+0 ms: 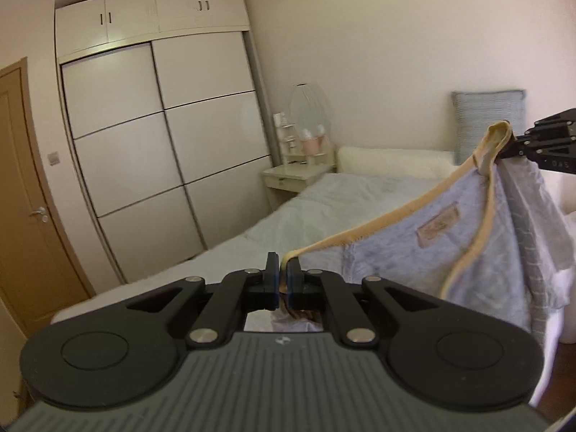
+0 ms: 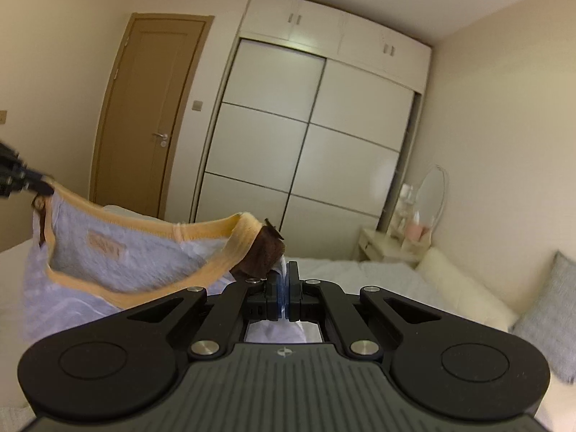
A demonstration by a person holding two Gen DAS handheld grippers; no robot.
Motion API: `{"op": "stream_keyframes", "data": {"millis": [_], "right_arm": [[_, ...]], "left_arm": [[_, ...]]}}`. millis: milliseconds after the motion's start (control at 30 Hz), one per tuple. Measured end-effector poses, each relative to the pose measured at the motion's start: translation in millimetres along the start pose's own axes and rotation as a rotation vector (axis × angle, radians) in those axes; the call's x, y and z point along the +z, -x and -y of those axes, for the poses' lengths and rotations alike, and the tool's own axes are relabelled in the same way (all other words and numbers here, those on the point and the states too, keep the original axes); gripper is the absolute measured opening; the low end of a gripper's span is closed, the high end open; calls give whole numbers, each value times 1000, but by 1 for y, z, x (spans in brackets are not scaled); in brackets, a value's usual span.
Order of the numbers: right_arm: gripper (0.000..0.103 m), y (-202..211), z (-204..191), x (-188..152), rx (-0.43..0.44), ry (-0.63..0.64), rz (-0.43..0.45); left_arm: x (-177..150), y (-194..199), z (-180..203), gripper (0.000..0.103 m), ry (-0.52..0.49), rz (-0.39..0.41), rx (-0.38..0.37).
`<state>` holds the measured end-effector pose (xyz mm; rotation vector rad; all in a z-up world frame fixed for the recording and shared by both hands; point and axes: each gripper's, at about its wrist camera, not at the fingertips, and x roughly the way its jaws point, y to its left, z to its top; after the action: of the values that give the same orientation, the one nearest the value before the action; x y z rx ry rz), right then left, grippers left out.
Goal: Fold clothes
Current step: 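Lift the striped shirt up by the collar with both grippers, then lay the striped shirt flat on the bed and open both grippers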
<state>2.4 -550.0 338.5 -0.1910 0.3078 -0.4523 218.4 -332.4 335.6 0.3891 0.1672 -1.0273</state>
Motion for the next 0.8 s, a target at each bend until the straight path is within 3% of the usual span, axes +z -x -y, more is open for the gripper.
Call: {"op": "stream_keyframes", "data": {"millis": [100, 267, 333, 367, 400, 433, 467, 567, 667, 800], "right_arm": [[0, -48, 5, 12, 18, 29, 8], [0, -212, 11, -10, 113, 62, -41], [0, -286, 9, -27, 151, 75, -87], [0, -322, 8, -36, 170, 81, -110], [18, -355, 6, -49, 183, 84, -138], [52, -382, 0, -66, 187, 83, -172], [63, -408, -5, -84, 191, 81, -207], [61, -465, -16, -134, 225, 35, -300], [62, -461, -21, -184, 274, -32, -371], [62, -427, -27, -262, 317, -179, -558]], "left_arm": [[-1, -70, -21, 3, 4, -45, 45], [-45, -227, -62, 6, 38, -200, 158], [-75, -287, -79, 14, 87, -277, 210], [-93, -315, -87, 31, 117, -317, 239], [-112, -342, -95, 37, 149, -358, 266], [-136, -358, -101, 36, 196, -409, 285], [-161, -365, -106, 36, 246, -459, 307], [-222, -346, -104, 35, 344, -548, 338], [-271, -307, -92, 36, 402, -646, 342], [-319, -244, -69, 37, 465, -774, 345]]}}
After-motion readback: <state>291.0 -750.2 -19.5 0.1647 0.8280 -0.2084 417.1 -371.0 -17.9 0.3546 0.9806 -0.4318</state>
